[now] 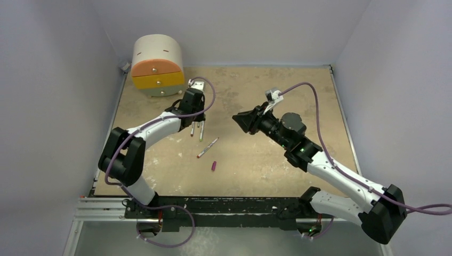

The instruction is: Insert the pens into the pen caps

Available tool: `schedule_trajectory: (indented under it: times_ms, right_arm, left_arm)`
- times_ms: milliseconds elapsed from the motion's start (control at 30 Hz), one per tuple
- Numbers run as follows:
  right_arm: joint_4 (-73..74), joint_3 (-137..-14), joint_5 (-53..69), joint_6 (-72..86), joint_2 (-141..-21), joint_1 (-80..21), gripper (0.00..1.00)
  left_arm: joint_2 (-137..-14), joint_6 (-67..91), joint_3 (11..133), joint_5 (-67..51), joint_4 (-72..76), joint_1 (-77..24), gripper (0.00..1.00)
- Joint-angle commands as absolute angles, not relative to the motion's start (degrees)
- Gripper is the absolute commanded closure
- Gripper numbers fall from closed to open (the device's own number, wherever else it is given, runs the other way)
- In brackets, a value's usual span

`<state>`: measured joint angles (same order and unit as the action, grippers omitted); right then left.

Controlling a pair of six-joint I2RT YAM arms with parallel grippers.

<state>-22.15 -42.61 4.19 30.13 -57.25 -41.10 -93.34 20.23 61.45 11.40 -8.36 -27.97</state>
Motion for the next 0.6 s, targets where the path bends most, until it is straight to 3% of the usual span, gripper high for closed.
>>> schedule_trajectory:
  times_ms: [0,567]
  right_arm:
    - [-25.7,-41.6,6.8,31.4,-59.1,-40.9,0.67]
    - [-26.0,-40.2,6.2,31.0,-59.9,-40.8,0.67]
  left_arm:
    - [-95.7,20.3,64.2,16.9,-12.3,-27.2,1.00]
    - [-104.7,21.2,68.2,15.7,-17.3,-26.6,1.00]
